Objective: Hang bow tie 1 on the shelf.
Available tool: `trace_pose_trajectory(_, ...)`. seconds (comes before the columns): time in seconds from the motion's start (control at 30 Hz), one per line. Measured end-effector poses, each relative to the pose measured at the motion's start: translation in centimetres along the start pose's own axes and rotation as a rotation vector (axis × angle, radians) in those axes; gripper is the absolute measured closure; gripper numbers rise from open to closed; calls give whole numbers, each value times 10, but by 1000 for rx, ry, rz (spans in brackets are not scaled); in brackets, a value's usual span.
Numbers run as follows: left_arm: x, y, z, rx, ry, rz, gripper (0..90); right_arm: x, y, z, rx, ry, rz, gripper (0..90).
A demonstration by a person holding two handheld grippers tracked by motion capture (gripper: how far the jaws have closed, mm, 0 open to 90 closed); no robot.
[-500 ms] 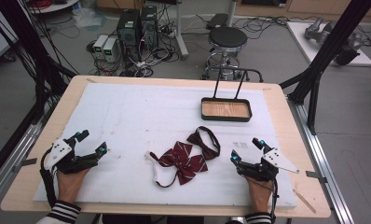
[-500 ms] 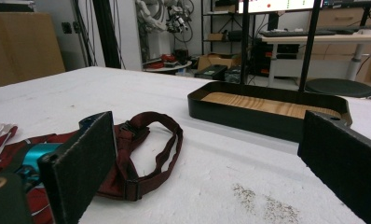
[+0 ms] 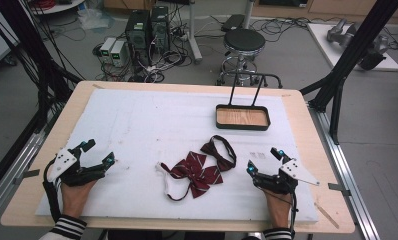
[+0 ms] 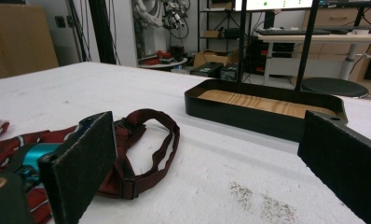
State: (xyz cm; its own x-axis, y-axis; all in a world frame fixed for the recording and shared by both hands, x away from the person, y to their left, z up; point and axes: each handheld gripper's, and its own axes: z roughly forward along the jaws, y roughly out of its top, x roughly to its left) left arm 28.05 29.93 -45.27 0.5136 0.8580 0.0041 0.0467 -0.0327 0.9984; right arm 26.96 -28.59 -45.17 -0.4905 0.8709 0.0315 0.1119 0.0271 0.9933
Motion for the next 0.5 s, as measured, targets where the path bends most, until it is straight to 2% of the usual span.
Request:
trace_pose_trajectory(0.13, 0, 0, 0, 0, 0, -1, 151, 2, 0, 1, 7, -2, -10, 37)
trace_pose_trajectory(0.33, 0, 0, 0, 0, 2, -1, 150, 1, 4, 0, 36, -8, 1, 36)
trace_pose_trajectory(0.5, 0, 0, 0, -1, 1, -1, 150, 8, 23, -3, 32, 9, -6, 36)
